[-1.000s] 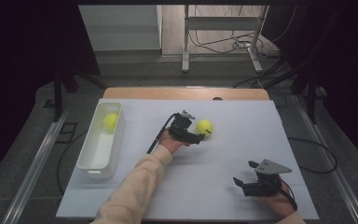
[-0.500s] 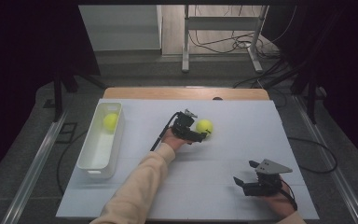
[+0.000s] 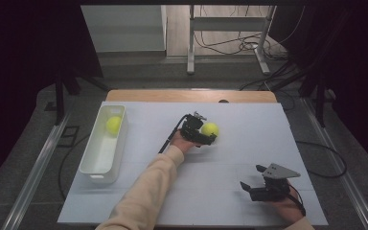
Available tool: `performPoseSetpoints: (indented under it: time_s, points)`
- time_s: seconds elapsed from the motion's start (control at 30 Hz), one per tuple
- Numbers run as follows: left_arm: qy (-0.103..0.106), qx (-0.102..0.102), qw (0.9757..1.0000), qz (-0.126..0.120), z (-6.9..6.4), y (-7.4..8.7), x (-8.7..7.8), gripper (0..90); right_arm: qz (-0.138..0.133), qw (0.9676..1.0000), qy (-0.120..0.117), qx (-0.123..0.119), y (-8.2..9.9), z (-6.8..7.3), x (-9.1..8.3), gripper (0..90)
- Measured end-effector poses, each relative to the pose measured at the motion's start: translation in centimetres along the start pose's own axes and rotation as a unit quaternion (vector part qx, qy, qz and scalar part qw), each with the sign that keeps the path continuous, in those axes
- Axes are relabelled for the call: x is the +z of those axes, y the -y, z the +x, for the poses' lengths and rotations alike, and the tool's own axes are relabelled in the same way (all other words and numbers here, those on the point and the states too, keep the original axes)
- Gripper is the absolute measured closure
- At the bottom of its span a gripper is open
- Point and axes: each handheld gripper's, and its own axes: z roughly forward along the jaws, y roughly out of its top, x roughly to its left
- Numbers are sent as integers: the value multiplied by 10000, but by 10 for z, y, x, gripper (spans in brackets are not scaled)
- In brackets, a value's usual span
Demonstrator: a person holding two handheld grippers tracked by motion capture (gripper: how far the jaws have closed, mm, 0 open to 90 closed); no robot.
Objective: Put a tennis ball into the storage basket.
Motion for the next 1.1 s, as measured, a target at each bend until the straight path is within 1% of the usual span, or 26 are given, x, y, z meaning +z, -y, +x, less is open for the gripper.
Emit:
performPoseSetpoints:
  time_s: [0.1, 0.27, 0.47, 0.57, 0.67, 0.7, 0.73, 0.93, 1.1]
  points:
    - [-2, -4, 10000, 10, 0, -1, 2, 115, 10, 10000, -5, 9, 0, 0, 0, 125]
    - [-17, -45, 9999, 95, 1, -4, 10, 116, 42, 10000, -27, 5, 0, 0, 1, 125]
    - [-46, -67, 9999, 101, 2, -7, 14, 117, 44, 10000, -26, 11, 0, 0, 1, 125]
    - [13, -100, 9999, 109, 1, -8, 16, 127, 43, 10000, -32, 9, 0, 0, 1, 125]
    - [105, -65, 9999, 120, 1, -8, 16, 207, 39, 10000, -33, 14, 0, 0, 1, 125]
    - [116, -65, 9999, 102, 0, -8, 15, 241, 40, 10000, -26, 13, 0, 0, 1, 125]
    - [82, -42, 9999, 118, -1, -8, 15, 251, 43, 10000, -18, 11, 0, 0, 1, 125]
    - [3, 60, 9999, 162, -3, -8, 14, 258, 42, 10000, -13, 13, 0, 0, 0, 125]
    - [9, 46, 9999, 143, -3, -9, 10, 258, 44, 10000, -4, 12, 0, 0, 0, 125]
